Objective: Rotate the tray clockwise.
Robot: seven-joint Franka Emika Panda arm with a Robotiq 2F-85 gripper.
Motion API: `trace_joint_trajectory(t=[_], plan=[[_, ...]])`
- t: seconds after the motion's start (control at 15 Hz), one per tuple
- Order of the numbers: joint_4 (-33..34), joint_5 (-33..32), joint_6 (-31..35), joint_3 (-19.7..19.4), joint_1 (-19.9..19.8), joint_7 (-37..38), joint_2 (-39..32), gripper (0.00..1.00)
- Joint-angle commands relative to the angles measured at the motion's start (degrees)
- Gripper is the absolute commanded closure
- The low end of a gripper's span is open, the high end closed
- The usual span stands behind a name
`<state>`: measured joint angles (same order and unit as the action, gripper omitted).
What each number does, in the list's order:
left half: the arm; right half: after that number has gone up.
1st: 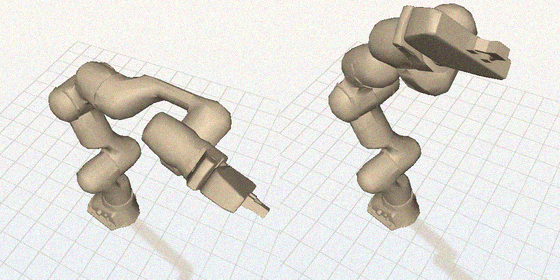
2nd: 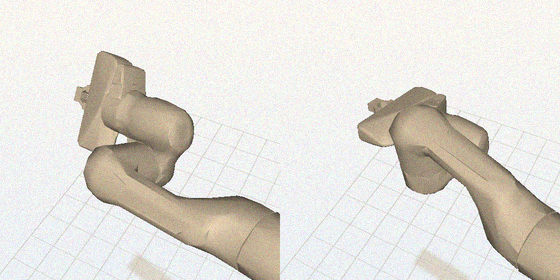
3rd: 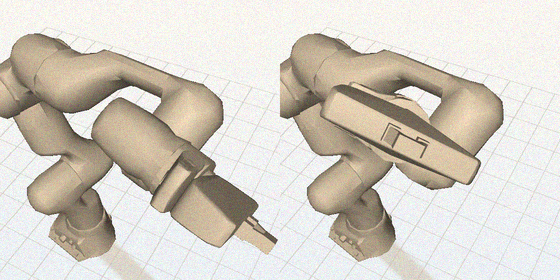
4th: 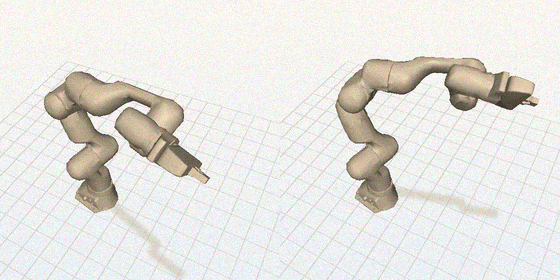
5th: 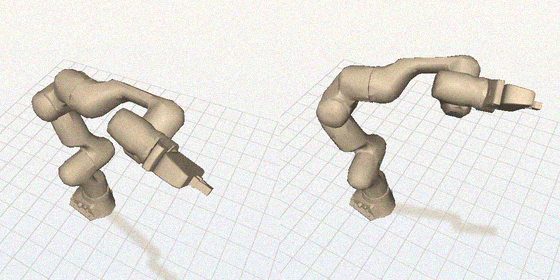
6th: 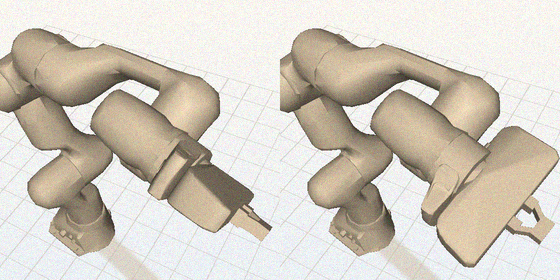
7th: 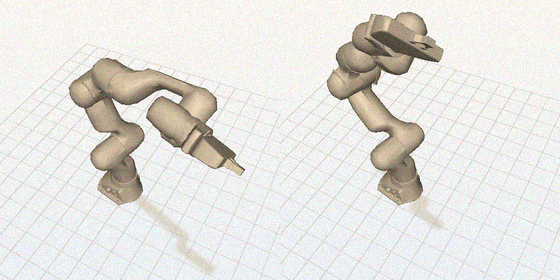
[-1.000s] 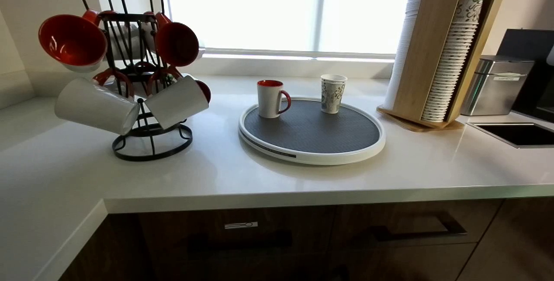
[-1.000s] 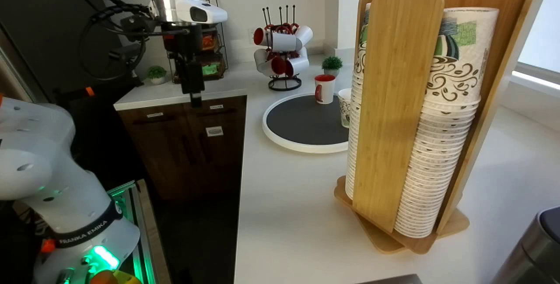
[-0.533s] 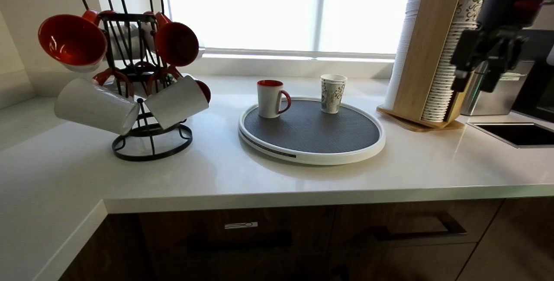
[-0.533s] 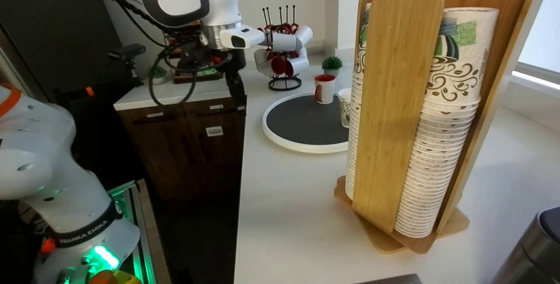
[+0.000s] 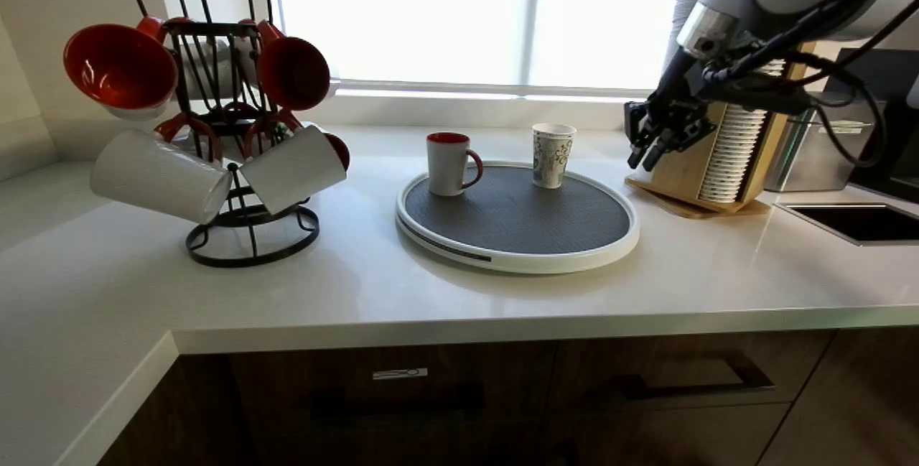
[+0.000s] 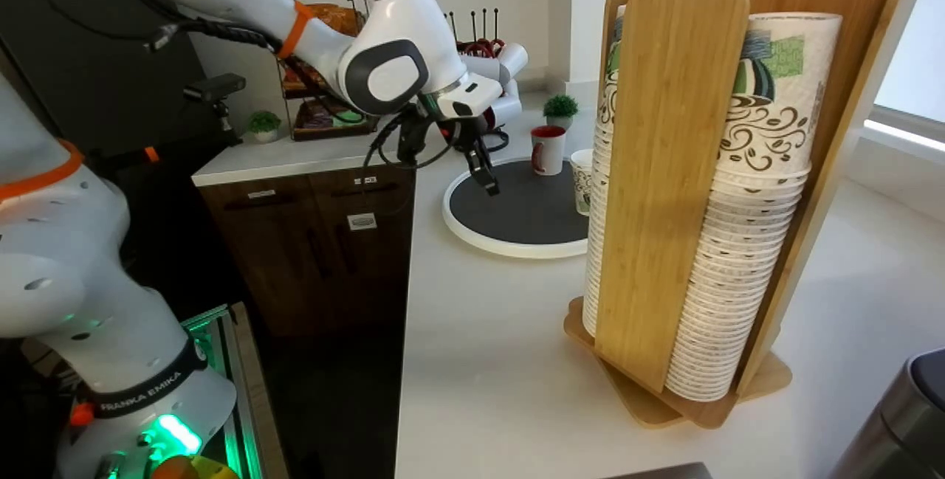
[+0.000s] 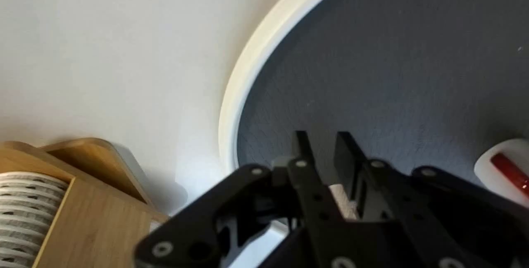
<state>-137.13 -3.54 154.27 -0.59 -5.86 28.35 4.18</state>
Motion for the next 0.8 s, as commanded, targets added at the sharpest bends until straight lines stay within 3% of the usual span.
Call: trace_joint_trajectory(t=[0.0,0.07,0.13,0.47,0.73], plan=[[4.5,-13.8,7.6,-0.9,-1.5,15.2,-8.0,1.00],[5.9,-18.7,8.2,-1.5,-2.1,19.6,-9.5,1.00],[3.0,-11.9,6.6,-0.8,-1.2,12.6,-6.1,1.00],[3.7,-12.9,6.9,-0.9,-1.3,13.3,-6.9,1.00],[5.4,-16.2,11.9,-1.5,-0.9,19.0,-12.5,1.00]])
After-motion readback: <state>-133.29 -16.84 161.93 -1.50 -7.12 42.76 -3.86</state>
